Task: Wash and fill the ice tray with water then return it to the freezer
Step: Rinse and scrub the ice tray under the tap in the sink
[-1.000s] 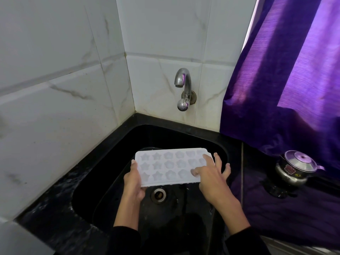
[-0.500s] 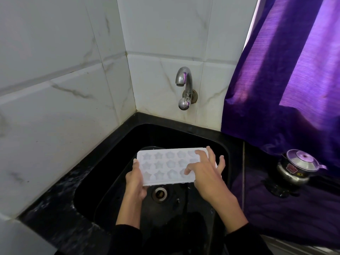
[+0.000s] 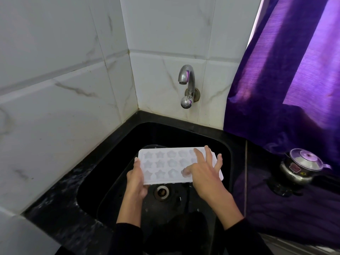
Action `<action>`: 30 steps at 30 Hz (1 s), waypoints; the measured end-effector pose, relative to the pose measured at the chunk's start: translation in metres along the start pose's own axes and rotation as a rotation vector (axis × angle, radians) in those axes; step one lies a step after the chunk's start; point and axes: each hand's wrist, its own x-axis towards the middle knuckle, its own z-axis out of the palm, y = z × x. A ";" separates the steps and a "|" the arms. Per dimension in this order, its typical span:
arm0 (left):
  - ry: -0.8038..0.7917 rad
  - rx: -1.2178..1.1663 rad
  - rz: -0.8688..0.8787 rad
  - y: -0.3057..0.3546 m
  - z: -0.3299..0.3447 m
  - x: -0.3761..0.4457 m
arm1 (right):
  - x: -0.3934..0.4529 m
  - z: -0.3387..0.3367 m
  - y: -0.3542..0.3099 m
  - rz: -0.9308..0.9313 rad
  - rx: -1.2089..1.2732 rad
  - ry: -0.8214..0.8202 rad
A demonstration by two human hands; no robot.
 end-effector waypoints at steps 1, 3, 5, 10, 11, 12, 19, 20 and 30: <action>0.004 -0.007 0.003 0.000 0.000 -0.001 | 0.000 0.001 -0.001 -0.016 -0.022 0.002; 0.010 -0.022 0.007 0.001 0.000 -0.001 | 0.000 0.004 0.000 -0.029 -0.034 0.011; 0.012 -0.033 0.004 0.001 0.000 0.000 | -0.001 0.004 0.002 -0.032 -0.038 0.013; 0.002 -0.037 -0.006 -0.001 0.002 0.001 | 0.001 -0.002 0.001 -0.012 -0.033 0.020; 0.001 -0.036 -0.008 -0.001 0.002 0.001 | 0.001 -0.002 0.000 -0.015 -0.035 0.023; 0.003 -0.037 -0.008 -0.001 0.002 0.001 | 0.000 -0.001 -0.001 -0.022 -0.041 0.025; 0.014 -0.026 -0.003 -0.001 0.002 0.000 | -0.001 0.005 0.001 -0.024 -0.035 0.001; 0.012 -0.023 -0.009 -0.001 0.002 0.000 | -0.001 0.004 0.001 -0.020 -0.026 0.007; 0.013 -0.010 -0.014 -0.002 0.005 0.000 | 0.001 0.002 -0.014 -0.096 0.023 0.061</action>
